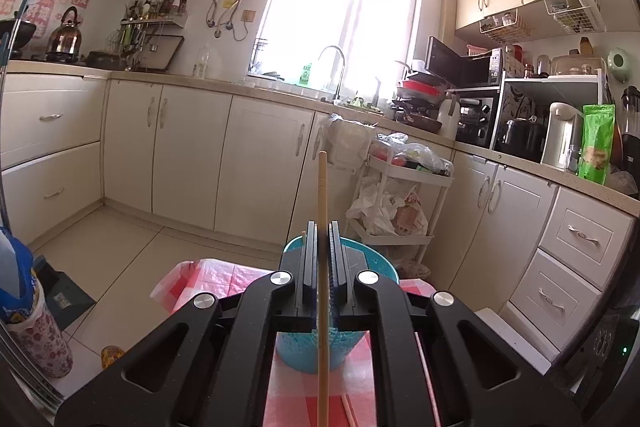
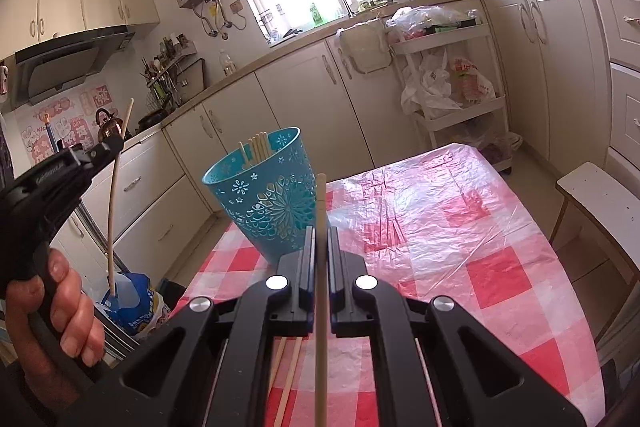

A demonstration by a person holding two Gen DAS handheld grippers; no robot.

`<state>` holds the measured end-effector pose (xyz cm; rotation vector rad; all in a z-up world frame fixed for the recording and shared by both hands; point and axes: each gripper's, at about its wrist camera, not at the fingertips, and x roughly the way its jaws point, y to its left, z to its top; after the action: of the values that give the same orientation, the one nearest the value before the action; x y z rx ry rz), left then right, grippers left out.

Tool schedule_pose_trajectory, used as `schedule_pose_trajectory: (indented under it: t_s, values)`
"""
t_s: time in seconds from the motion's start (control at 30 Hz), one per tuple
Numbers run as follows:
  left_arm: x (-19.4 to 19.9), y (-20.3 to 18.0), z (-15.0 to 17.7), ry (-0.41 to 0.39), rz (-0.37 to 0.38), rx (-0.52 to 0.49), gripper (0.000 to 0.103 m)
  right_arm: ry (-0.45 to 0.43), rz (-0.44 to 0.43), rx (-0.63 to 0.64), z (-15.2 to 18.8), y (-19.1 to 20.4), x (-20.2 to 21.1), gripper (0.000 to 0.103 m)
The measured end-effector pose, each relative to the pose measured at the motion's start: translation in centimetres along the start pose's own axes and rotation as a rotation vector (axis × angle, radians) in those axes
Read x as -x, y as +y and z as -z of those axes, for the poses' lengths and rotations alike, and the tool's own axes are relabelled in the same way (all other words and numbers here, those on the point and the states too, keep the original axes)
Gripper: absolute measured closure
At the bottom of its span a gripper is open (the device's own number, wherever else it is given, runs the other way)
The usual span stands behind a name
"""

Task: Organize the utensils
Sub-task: 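Lift the stick with the left tool and release it into the teal basket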

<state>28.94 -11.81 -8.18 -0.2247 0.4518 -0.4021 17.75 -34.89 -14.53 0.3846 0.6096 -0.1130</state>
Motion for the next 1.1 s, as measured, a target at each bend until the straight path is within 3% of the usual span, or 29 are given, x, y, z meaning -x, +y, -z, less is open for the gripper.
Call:
schedule_pose_trajectory:
  t_s: [0.6,1.1]
  values:
    - [-6.6,-0.3,-4.7,-0.126,-0.027,0.067,0.098,0.015,-0.058,-0.017,0.8,-1.4,-2.0,0.097]
    - [-13.7,-1.4,-2.9,-0.147,-0.133,0.068,0.098,0.050,-0.089,-0.055,1.8,-2.8,-3.0,0.097]
